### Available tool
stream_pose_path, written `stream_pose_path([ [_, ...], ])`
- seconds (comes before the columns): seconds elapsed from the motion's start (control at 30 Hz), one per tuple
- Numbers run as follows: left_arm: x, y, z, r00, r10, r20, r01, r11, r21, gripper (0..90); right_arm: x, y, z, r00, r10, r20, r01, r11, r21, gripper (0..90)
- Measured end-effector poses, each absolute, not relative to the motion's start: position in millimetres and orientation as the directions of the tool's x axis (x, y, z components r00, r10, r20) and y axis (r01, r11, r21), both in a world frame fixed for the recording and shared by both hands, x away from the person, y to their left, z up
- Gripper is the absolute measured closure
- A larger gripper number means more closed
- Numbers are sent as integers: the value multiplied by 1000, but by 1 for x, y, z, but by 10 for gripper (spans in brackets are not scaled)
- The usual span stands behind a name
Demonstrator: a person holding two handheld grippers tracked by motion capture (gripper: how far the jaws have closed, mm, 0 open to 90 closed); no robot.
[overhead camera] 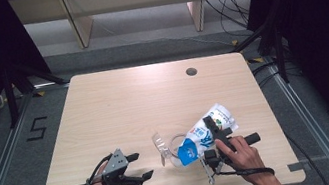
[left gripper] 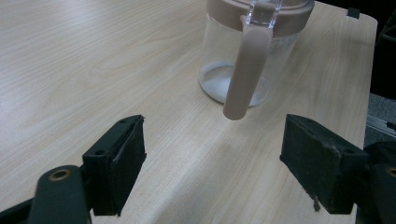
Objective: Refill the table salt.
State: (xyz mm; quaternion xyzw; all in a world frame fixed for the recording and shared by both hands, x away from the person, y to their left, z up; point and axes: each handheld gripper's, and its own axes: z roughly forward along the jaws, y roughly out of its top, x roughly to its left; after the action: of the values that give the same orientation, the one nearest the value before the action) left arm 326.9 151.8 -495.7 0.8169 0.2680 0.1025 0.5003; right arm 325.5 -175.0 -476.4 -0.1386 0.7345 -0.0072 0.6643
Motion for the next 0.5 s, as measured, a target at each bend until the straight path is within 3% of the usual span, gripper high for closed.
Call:
stream_pose_path([
  [0.5, 327, 152, -496, 836, 539, -99, 334, -357, 873, 212, 325, -175, -476, -70, -225, -972, -200, 958, -207, 518],
])
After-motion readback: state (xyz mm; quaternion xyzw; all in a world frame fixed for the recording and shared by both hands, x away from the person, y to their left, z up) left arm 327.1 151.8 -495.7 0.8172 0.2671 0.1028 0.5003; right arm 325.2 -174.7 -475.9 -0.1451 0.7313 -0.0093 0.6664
